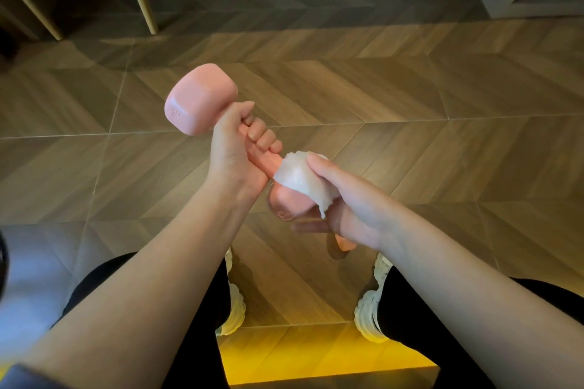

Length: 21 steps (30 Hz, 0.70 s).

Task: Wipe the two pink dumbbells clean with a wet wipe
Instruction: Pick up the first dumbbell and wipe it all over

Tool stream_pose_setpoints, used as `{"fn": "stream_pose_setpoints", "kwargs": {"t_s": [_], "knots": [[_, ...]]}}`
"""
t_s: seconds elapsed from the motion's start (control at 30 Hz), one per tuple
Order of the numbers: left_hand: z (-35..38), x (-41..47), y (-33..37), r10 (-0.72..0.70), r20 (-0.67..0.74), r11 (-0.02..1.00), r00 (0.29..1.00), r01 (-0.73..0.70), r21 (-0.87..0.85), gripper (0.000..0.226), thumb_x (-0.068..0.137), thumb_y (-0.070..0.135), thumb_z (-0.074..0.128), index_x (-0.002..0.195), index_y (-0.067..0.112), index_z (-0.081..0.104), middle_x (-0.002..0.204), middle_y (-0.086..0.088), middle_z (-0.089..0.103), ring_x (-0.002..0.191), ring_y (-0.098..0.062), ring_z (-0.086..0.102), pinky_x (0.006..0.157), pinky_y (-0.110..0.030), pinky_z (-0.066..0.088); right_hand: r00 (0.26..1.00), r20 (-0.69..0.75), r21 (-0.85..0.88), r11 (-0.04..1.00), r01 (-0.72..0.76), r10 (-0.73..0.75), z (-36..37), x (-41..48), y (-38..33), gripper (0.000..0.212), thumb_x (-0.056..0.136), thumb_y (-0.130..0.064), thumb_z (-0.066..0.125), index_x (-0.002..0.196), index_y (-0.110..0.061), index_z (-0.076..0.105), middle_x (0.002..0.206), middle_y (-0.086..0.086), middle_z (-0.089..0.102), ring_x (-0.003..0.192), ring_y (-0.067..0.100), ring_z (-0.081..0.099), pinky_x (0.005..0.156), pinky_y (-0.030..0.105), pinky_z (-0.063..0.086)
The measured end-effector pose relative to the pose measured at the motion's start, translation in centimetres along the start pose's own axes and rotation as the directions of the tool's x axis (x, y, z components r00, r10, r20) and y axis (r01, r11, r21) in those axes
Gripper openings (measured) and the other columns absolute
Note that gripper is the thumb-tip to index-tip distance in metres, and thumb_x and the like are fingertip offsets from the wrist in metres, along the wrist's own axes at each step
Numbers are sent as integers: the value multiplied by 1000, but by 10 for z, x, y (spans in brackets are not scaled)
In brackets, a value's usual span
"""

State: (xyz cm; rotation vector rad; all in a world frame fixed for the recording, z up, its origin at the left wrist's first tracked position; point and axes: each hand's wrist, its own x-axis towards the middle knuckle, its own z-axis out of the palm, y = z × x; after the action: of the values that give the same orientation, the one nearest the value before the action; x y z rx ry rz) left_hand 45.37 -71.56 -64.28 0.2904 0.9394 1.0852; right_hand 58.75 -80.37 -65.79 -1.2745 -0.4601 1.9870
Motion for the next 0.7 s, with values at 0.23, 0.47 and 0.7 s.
{"fn": "stream_pose_setpoints", "kwargs": {"t_s": [0.23,0.47,0.7], "knots": [[2,0,-5,-41,-42,998,998,43,46,32,94,18,54,67,20,37,49,6,34,41,-10,34,47,-22,37,996,70,115,991,-63,55,-1,-7,4,57,90,-37,57,139,-8,49,130,28,60,107,43,63,90,48,54],[0,-3,-16,-18,-10,980,1000,20,197,35,91,19,60,64,19,38,48,3,32,39,-12,30,42,-22,31,992,-71,53,993,-103,107,9,-1,12,40,99,-28,47,134,-10,50,115,18,71,100,32,68,89,48,54],[3,-6,-23,89,120,881,989,-134,454,23,74,16,75,61,16,56,48,-1,47,41,-15,43,46,-26,38,956,-275,15,995,-102,102,11,19,31,32,78,-40,73,104,-22,70,86,5,77,66,17,73,55,33,58]]}}
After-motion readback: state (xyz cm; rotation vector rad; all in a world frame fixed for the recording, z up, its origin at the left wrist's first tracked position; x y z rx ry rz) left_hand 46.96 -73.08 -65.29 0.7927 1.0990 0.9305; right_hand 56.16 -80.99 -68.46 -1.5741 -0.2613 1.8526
